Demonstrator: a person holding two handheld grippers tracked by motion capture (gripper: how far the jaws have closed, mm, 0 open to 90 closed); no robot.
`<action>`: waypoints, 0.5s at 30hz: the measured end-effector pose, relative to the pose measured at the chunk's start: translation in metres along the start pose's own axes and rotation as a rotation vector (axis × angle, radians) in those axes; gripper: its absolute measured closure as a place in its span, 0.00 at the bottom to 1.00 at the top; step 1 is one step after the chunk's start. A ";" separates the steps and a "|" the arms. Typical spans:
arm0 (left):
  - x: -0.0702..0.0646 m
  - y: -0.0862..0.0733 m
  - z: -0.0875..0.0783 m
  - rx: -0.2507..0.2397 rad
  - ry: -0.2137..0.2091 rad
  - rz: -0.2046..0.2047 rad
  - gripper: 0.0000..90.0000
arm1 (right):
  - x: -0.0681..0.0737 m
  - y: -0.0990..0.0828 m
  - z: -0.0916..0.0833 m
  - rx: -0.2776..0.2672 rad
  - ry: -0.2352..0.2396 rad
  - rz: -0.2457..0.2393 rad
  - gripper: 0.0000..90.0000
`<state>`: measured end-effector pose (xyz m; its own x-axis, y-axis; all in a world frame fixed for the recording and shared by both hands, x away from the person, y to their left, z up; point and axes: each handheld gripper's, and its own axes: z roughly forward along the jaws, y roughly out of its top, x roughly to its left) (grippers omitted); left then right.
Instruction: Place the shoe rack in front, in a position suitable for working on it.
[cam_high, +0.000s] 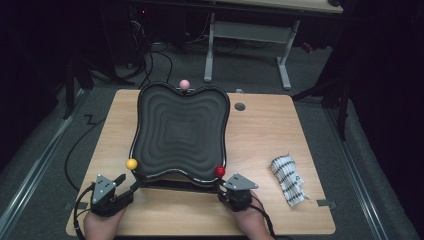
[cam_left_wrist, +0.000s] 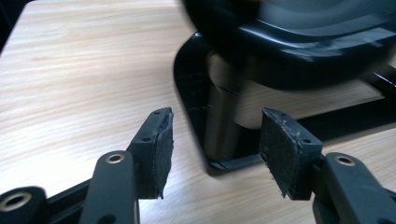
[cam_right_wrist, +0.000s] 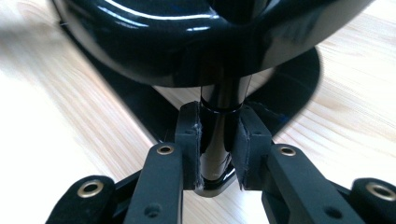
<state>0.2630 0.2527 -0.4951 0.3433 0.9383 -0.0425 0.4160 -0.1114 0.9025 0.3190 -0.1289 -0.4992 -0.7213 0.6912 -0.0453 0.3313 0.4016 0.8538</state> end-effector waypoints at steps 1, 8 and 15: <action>0.000 0.001 0.002 0.000 -0.040 0.001 0.47 | -0.005 -0.003 -0.005 0.003 -0.015 0.010 0.83; -0.013 0.007 0.010 -0.015 -0.111 0.049 0.51 | -0.038 -0.017 -0.028 0.009 -0.118 0.081 0.83; -0.035 0.009 0.017 0.012 -0.181 0.118 0.50 | -0.063 -0.026 -0.040 0.006 -0.191 0.141 0.82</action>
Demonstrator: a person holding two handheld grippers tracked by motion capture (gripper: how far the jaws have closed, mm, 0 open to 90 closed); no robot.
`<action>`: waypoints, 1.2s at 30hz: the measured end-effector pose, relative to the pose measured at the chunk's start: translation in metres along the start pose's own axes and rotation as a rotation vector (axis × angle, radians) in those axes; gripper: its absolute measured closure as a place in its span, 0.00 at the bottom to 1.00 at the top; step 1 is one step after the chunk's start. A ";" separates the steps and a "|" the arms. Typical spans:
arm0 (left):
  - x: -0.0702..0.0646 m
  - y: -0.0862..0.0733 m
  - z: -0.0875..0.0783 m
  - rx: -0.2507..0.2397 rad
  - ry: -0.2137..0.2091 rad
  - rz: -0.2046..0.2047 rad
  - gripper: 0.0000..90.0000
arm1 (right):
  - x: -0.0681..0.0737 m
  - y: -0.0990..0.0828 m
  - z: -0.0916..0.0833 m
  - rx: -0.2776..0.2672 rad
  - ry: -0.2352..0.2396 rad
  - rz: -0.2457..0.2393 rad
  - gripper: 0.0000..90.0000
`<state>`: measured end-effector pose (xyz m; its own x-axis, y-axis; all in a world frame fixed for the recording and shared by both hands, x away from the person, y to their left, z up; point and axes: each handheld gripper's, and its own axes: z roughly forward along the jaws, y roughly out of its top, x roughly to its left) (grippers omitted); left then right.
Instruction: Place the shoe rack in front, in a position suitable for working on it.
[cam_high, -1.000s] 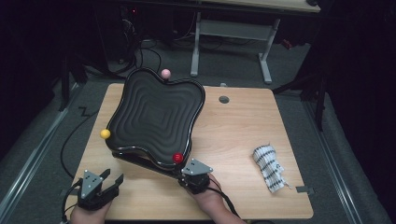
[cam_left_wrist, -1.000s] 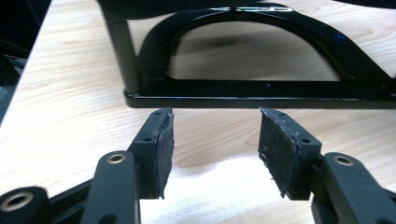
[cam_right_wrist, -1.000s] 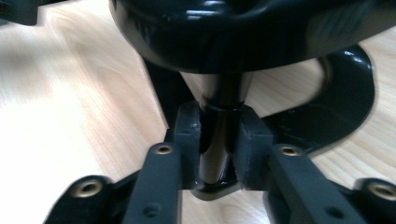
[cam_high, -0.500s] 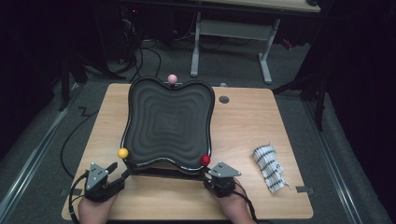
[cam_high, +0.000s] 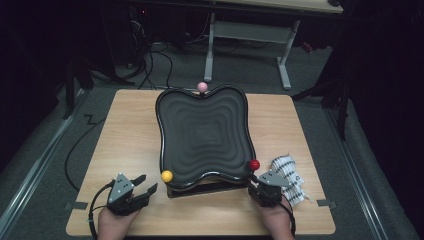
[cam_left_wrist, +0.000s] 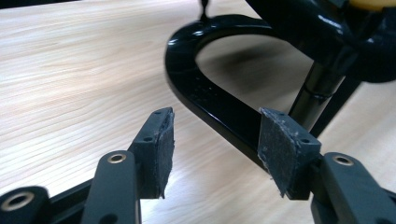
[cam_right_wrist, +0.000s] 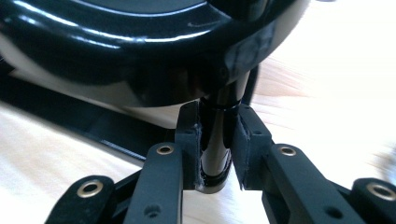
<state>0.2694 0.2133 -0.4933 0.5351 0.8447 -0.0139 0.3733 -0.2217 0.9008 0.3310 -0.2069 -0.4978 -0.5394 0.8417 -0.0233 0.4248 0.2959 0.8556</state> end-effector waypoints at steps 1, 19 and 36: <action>-0.004 0.000 0.002 0.019 -0.038 0.013 0.49 | -0.005 -0.002 -0.002 -0.003 -0.012 0.020 0.80; -0.030 -0.002 0.010 0.038 -0.153 0.065 0.49 | -0.006 -0.003 -0.007 -0.007 -0.023 0.019 0.77; -0.060 0.018 0.043 0.043 -0.237 0.176 0.83 | -0.022 -0.021 -0.042 -0.028 -0.097 0.060 0.68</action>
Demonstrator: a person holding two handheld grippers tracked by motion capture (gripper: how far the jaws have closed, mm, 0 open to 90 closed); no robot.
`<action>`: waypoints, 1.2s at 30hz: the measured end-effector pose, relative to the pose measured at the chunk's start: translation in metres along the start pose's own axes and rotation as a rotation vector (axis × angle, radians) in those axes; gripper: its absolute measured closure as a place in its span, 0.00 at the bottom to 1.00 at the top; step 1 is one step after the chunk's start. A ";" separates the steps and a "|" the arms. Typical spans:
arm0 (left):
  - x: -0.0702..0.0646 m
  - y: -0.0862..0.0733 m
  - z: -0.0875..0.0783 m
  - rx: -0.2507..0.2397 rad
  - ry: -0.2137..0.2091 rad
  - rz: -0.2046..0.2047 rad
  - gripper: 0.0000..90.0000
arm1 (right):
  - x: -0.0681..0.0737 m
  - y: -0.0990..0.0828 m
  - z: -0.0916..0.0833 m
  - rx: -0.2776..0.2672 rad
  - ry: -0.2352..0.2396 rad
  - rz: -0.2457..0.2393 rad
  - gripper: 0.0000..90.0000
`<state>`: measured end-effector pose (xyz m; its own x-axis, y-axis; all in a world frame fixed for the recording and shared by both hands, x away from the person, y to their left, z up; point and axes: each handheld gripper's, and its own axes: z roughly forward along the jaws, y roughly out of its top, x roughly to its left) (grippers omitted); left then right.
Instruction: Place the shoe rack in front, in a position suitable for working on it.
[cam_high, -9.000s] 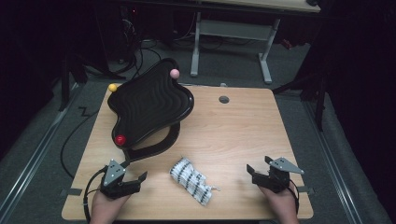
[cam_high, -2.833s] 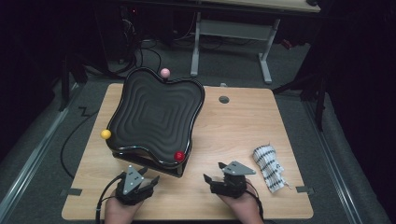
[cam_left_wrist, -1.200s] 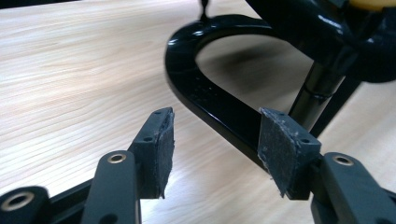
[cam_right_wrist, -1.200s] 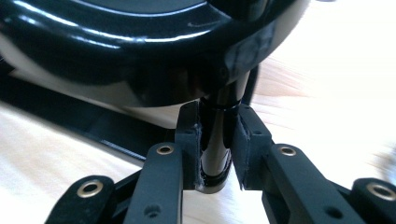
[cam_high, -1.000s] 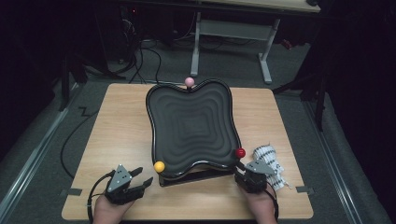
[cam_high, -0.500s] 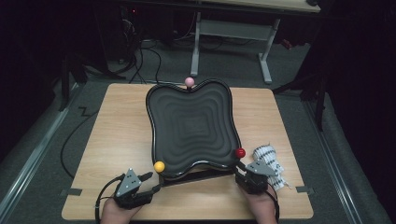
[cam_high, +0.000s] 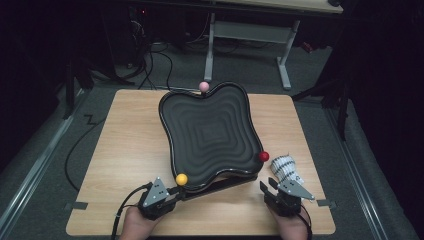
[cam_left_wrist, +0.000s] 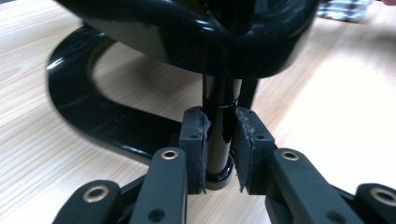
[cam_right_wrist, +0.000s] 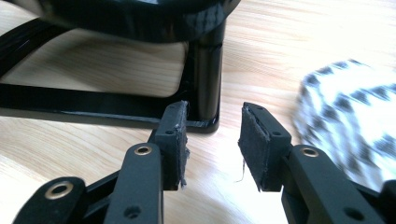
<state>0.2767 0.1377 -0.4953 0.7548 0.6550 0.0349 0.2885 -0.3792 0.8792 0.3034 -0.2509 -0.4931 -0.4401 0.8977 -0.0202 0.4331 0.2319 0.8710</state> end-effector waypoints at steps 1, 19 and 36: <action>-0.003 0.002 0.004 0.000 -0.012 0.010 0.83 | -0.003 -0.001 -0.004 -0.003 -0.008 0.008 0.68; -0.021 0.006 0.015 -0.010 -0.042 0.030 0.68 | -0.073 -0.022 -0.031 0.052 -0.149 0.088 0.57; -0.020 0.003 0.010 -0.042 -0.015 0.006 0.58 | -0.062 -0.007 -0.025 -0.031 -0.161 0.101 0.88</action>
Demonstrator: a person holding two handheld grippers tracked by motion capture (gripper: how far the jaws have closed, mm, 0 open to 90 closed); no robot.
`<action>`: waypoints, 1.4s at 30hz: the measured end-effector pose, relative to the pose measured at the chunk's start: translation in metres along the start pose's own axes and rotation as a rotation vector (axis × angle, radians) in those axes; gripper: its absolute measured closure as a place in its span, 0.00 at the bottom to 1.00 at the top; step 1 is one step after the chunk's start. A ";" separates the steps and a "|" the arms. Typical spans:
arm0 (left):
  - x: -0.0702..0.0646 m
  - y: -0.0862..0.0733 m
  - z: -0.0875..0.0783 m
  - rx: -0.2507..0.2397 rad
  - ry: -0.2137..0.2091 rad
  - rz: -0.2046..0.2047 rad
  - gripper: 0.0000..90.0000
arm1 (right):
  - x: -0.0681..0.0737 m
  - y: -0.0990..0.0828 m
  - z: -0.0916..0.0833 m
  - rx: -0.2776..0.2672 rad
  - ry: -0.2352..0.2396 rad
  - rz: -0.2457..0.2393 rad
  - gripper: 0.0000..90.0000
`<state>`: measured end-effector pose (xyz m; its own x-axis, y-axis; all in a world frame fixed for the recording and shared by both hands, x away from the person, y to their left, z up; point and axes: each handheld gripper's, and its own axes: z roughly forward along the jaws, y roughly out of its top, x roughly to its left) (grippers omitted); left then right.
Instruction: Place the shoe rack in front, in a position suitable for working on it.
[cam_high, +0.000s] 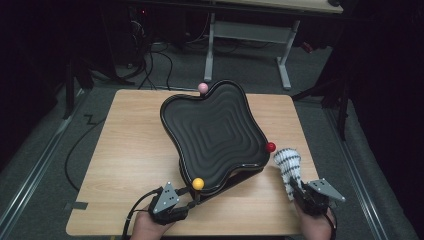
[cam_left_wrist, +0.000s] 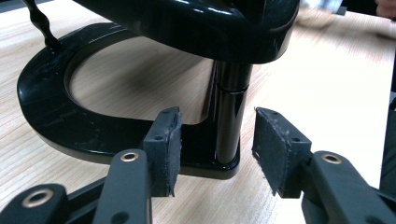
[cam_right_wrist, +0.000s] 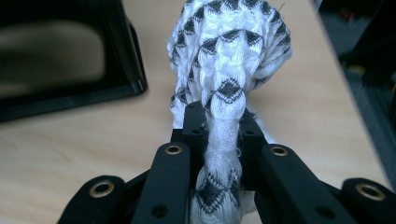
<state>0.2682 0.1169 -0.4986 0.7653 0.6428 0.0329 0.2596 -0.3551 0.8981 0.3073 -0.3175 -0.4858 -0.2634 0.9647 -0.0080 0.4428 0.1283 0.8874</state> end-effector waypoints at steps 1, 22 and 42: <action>0.000 0.000 0.000 0.000 0.000 0.000 0.57 | 0.000 0.000 0.000 0.000 0.000 0.000 0.88; -0.005 0.009 0.003 0.001 0.044 0.054 0.52 | 0.136 0.084 0.008 -0.326 0.327 -0.148 0.88; -0.014 0.006 0.020 -0.040 0.051 0.008 0.48 | 0.189 0.061 0.016 -0.284 0.561 -0.210 0.63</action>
<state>0.2711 0.0921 -0.5025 0.7363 0.6739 0.0613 0.2292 -0.3336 0.9144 0.2986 -0.1238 -0.4408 -0.7597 0.6500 -0.0207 0.1107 0.1607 0.9808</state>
